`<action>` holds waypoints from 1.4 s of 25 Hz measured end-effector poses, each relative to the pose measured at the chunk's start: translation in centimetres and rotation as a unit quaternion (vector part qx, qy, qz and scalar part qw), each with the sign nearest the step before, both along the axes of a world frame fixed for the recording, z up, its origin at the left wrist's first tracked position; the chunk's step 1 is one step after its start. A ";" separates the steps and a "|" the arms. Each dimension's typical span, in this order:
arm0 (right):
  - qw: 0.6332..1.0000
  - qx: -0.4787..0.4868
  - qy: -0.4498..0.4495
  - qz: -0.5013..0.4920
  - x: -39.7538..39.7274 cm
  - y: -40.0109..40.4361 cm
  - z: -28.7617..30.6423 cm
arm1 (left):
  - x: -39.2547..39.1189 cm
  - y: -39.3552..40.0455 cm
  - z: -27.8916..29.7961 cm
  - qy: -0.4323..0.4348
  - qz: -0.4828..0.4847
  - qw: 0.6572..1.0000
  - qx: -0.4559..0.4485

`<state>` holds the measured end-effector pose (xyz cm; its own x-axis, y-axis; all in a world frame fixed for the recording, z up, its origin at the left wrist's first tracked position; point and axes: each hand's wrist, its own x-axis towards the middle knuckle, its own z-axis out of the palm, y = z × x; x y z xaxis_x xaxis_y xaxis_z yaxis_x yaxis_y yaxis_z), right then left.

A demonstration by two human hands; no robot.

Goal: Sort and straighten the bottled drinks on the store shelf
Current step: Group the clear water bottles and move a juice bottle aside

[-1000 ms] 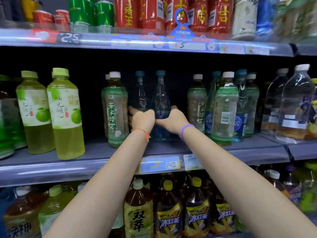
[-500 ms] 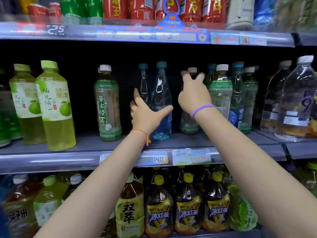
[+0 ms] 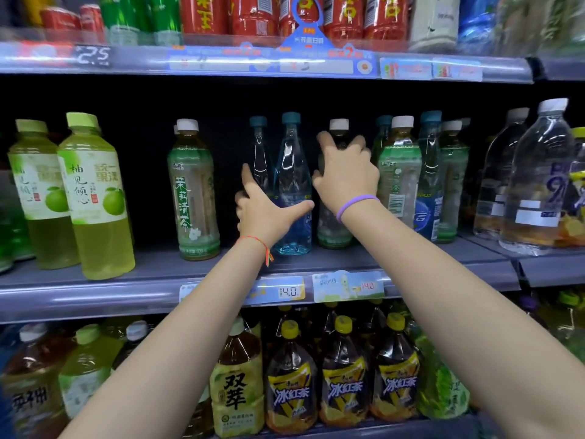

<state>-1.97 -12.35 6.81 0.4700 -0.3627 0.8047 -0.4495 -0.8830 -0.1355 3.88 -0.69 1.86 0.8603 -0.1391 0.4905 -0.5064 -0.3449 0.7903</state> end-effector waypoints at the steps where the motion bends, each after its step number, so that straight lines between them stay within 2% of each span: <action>1: 1.000 -0.005 0.001 -0.002 0.0 0.2 -0.1 | 0.1 0.1 0.0 -0.001 -0.003 1.000 0.000; 5: 0.999 0.017 0.052 0.002 -0.4 0.1 -0.1 | -0.2 0.4 0.3 -0.002 -0.020 1.000 0.014; 7: 0.997 0.034 0.075 -0.012 -1.0 -0.2 0.0 | -0.8 0.8 0.0 -0.070 0.000 0.996 0.049; 8: 0.998 0.006 0.055 -0.031 -1.4 -0.1 0.0 | -1.4 1.2 -0.3 -0.143 0.014 0.989 0.044; 10: 0.989 -0.124 -0.064 -0.048 -2.0 0.8 -0.3 | -2.4 2.3 -0.7 -0.299 0.045 0.953 -0.022; 11: 0.977 -0.167 -0.133 -0.018 -2.1 1.5 -0.6 | -2.4 2.8 -0.7 -0.335 0.051 0.940 -0.051; 12: 0.970 -0.160 -0.177 0.046 -2.0 2.3 -0.9 | -2.4 3.1 -0.2 -0.319 0.034 0.944 -0.072; 13: 0.971 -0.078 -0.180 0.136 -1.8 3.2 -1.0 | -2.1 3.2 0.3 -0.249 0.006 0.964 -0.090; 14: 0.962 0.062 -0.148 0.220 -1.7 4.0 -1.1 | -1.4 3.0 0.9 -0.146 -0.026 0.983 -0.107; 15: 0.935 0.215 -0.081 0.270 -1.4 4.3 -1.2 | -0.5 2.6 1.5 -0.033 -0.047 0.991 -0.120; 16: 0.903 0.325 -0.005 0.282 -1.3 4.5 -1.4 | 0.4 2.4 1.9 0.054 -0.059 0.989 -0.128; 17: 0.884 0.373 0.049 0.280 -1.4 4.7 -1.7 | 1.3 2.2 1.9 0.107 -0.071 0.983 -0.128; 19: 0.890 0.361 0.074 0.267 -1.3 4.7 -2.6 | 2.5 2.0 1.4 0.147 -0.081 0.980 -0.110; 23: 0.950 0.246 0.066 0.178 -1.4 4.5 -3.3 | 3.2 2.9 0.6 0.110 -0.065 0.991 -0.042; 25: 0.966 0.203 0.076 0.141 -1.4 4.7 -3.3 | 2.6 3.5 0.7 0.071 -0.044 0.996 0.006; 29: 0.954 0.236 0.089 0.159 -0.8 4.9 -3.3 | -0.6 4.8 -0.3 -0.016 0.047 0.994 0.100; 32: 0.930 0.283 0.112 0.204 0.6 5.1 -3.5 | -2.1 6.2 -1.0 -0.077 0.051 0.992 0.091; 34: 0.916 0.310 0.124 0.223 1.7 5.5 -3.9 | -2.1 7.1 -1.2 -0.156 0.089 0.981 0.079; 35: 0.913 0.317 0.114 0.228 2.1 5.7 -4.1 | -2.1 7.6 -1.1 -0.203 0.119 0.971 0.044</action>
<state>0.18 -6.65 2.70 0.8179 -0.4470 0.3622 -0.1359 -0.7618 -0.6334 1.82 6.94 0.73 0.6118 -0.0171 0.7909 -0.6680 -0.5467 0.5049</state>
